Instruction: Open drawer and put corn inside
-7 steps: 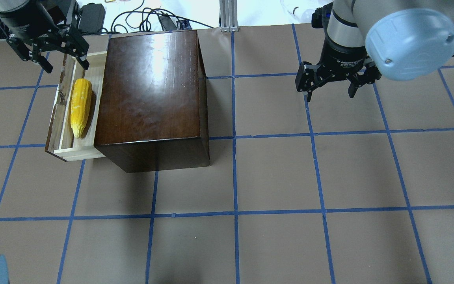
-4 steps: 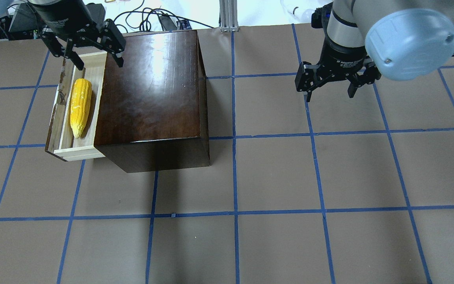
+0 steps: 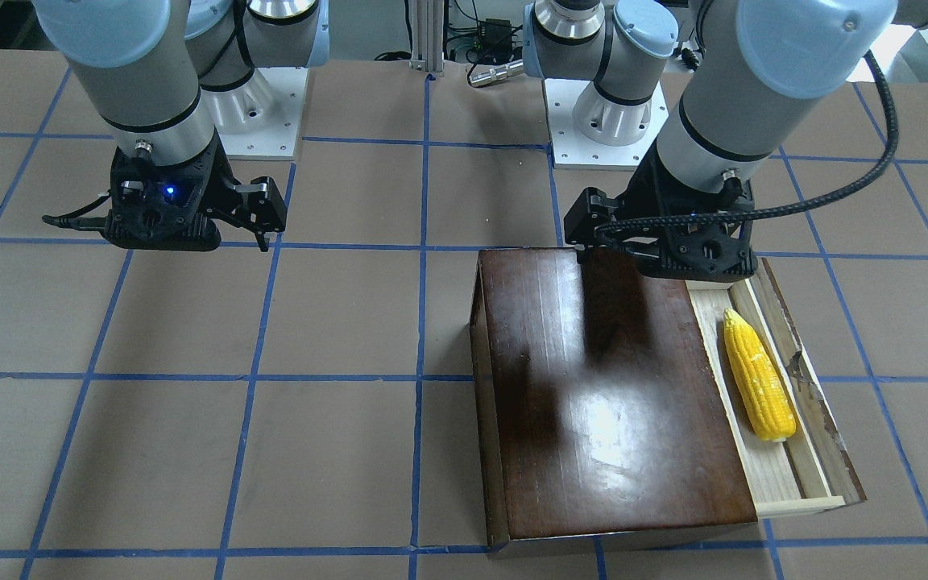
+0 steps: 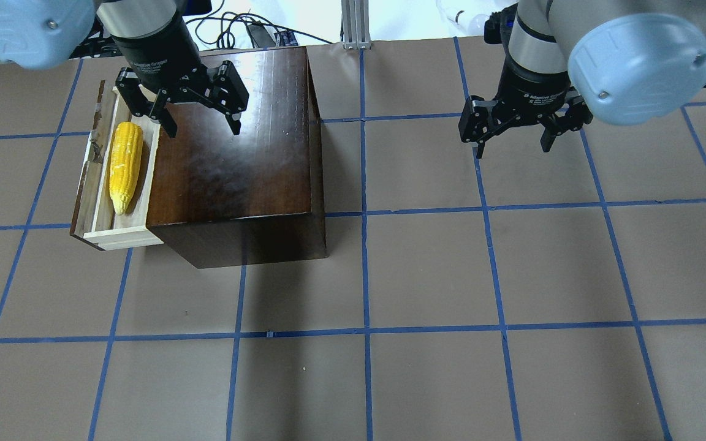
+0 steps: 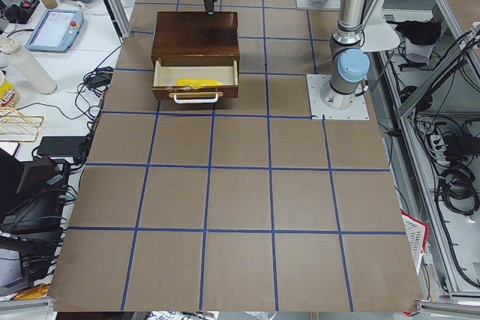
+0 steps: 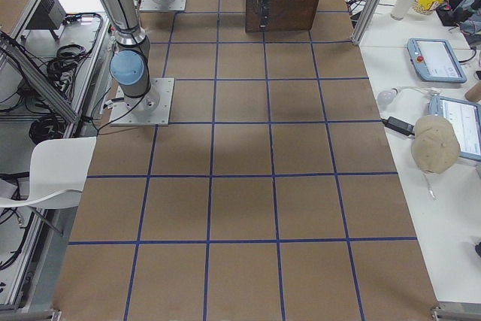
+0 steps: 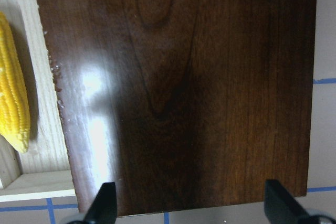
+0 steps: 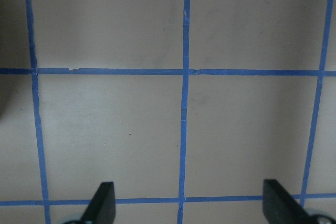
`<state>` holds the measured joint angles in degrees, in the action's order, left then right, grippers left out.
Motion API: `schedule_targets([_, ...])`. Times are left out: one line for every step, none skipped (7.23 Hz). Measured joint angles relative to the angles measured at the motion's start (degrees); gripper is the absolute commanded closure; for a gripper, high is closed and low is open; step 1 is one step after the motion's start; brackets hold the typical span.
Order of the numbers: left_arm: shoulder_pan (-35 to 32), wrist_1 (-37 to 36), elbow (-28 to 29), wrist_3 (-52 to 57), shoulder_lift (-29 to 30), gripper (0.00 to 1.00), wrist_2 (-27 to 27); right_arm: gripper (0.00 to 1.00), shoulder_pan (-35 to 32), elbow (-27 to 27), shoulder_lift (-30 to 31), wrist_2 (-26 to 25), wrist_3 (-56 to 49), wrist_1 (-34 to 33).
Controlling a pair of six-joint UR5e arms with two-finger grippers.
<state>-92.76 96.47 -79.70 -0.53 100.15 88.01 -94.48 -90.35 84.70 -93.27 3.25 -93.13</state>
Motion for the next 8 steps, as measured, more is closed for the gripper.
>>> schedule_targets([-0.08, -0.28, -1.4, 0.17, -0.58, 0.0, 0.09, 0.0, 0.0, 0.0, -0.01, -0.04, 0.0, -0.01])
schedule_targets([0.16, -0.86, -2.35, 0.59, -0.85, 0.0, 0.28, 0.0, 0.0, 0.0, -0.03, -0.06, 0.0, 0.02])
schedule_targets([0.59, -1.69, -2.87, 0.83, -0.95, 0.0, 0.47, 0.0, 0.0, 0.0, -0.05, -0.09, 0.0, 0.02])
schedule_targets([0.87, -2.11, -3.12, 0.86, -1.01, 0.0, 0.54, 0.0, 0.0, 0.0, -0.04, -0.13, 0.0, 0.01])
schedule_targets([1.07, -2.3, -3.21, 0.78, -1.04, 0.0, 0.56, 0.0, 0.0, 0.0, -0.01, -0.15, 0.0, 0.03])
schedule_targets([1.22, -2.56, -3.27, 0.67, -1.01, 0.0, 0.53, 0.0, 0.0, 0.0, 0.02, -0.16, 0.0, 0.05])
schedule_targets([1.23, -2.83, -3.31, 0.52, -1.02, 0.0, 0.51, 0.0, 0.0, 0.0, 0.01, -0.16, 0.0, 0.05])
schedule_targets([1.22, -3.01, -3.37, 0.42, -1.16, 0.0, 0.5, 0.0, 0.0, 0.0, 0.0, -0.16, 0.0, 0.05])
